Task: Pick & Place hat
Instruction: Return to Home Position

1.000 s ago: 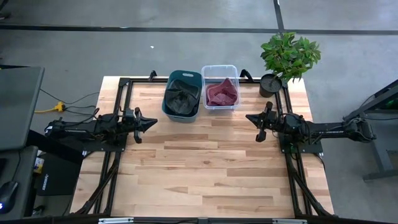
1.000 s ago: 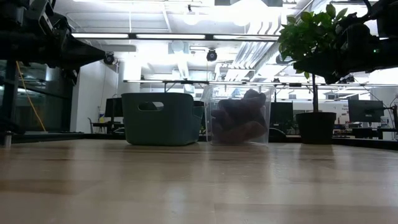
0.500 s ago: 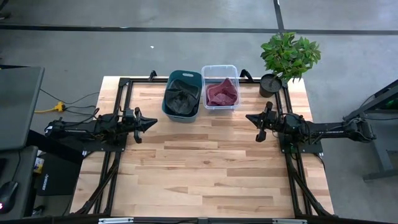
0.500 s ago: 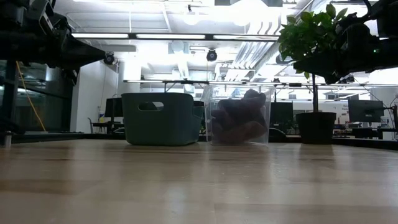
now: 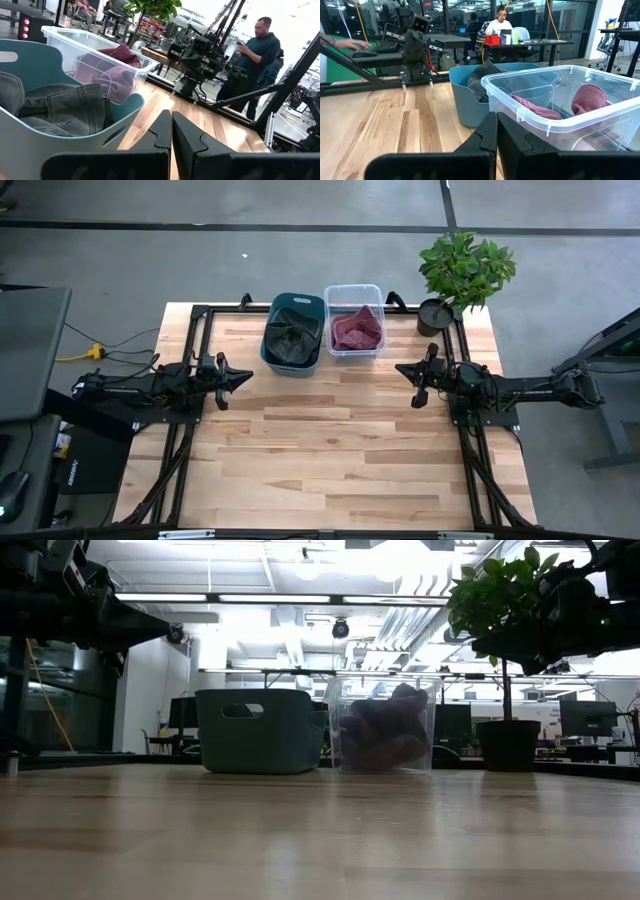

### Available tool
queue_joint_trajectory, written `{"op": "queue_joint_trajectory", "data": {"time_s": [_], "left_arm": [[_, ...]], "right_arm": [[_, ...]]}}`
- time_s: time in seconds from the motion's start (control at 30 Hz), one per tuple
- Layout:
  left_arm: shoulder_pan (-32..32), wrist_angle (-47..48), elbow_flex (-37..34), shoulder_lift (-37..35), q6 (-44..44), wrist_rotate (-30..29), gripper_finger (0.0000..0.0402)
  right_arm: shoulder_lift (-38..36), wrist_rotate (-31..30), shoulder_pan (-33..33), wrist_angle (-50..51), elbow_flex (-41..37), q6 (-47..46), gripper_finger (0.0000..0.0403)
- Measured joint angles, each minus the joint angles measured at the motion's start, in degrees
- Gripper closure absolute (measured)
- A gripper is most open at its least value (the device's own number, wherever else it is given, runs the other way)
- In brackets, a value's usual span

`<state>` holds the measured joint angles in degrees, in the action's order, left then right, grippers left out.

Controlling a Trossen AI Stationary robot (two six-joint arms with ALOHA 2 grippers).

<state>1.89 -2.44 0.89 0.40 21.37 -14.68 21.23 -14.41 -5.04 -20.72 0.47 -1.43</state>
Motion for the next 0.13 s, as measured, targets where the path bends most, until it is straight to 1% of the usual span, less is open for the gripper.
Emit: {"op": "queue_joint_trajectory", "data": {"time_s": [0.13], "left_arm": [[0.0, 0.0, 0.0, 0.0, 0.0, 0.0, 0.0401]], "right_arm": [[0.0, 0.0, 0.0, -0.01, 0.0, 0.0, 0.0402]]}}
